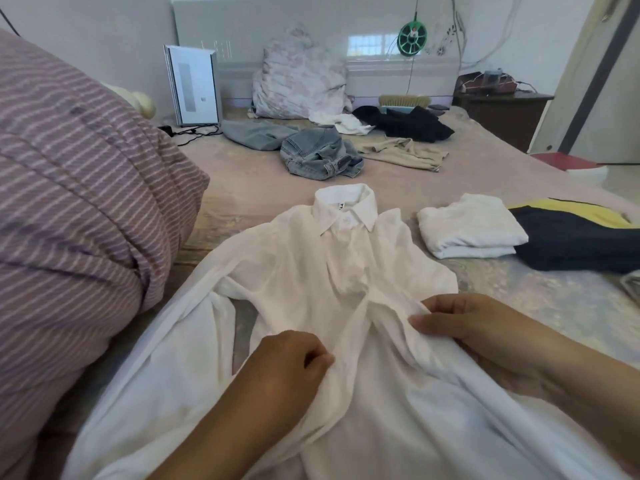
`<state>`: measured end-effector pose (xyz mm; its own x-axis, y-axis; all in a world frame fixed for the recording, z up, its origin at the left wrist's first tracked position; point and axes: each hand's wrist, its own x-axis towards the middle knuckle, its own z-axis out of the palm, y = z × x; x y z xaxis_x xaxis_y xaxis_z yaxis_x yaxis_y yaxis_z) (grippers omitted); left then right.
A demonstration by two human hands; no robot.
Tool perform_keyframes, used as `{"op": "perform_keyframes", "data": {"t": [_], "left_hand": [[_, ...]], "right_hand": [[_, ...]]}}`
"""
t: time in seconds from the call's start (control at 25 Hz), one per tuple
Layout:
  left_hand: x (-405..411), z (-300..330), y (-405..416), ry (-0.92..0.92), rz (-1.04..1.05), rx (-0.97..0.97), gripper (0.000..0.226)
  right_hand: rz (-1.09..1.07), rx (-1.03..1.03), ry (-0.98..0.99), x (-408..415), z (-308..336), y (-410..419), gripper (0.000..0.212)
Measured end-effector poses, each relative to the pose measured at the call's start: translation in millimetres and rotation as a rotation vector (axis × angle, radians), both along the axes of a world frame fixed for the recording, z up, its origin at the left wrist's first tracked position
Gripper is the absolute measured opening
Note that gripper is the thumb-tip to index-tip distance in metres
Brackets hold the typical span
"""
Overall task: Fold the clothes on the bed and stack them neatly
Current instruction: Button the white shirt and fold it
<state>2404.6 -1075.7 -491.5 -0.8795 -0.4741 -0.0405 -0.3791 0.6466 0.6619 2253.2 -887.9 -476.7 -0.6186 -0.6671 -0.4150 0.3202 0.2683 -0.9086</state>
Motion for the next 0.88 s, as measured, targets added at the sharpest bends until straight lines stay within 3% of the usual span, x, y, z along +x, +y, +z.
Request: {"op": "perform_keyframes", "data": {"t": [0.12, 0.2, 0.36, 0.44, 0.48, 0.68, 0.76, 0.88], "left_hand": [[0, 2, 10, 0.168, -0.025, -0.163, 0.003], [-1, 5, 20, 0.261, -0.06, -0.153, 0.011], [-6, -3, 35, 0.115, -0.097, -0.189, 0.04], [-8, -6, 35, 0.11, -0.086, -0.234, 0.028], [-9, -6, 32, 0.12, -0.061, -0.215, 0.018], [-6, -3, 17, 0.121, 0.04, -0.055, 0.023], [-3, 2, 14, 0.137, 0.06, 0.069, 0.021], [-3, 8, 12, 0.113, 0.057, 0.261, 0.016]], "right_hand": [[-0.058, -0.056, -0.032, -1, 3, 2, 0.01], [-0.11, -0.058, -0.023, -3, 8, 0, 0.009], [-0.19, -0.009, 0.008, -5, 12, -7, 0.012], [-0.2, -0.015, -0.028, -4, 12, -9, 0.014], [-0.202, -0.026, -0.048, -4, 11, -9, 0.014], [-0.083, -0.006, 0.013, 2, 12, -2, 0.017], [-0.007, 0.026, 0.056, 4, 13, 3, 0.025], [0.033, 0.066, 0.094, 6, 16, 7, 0.019]]}}
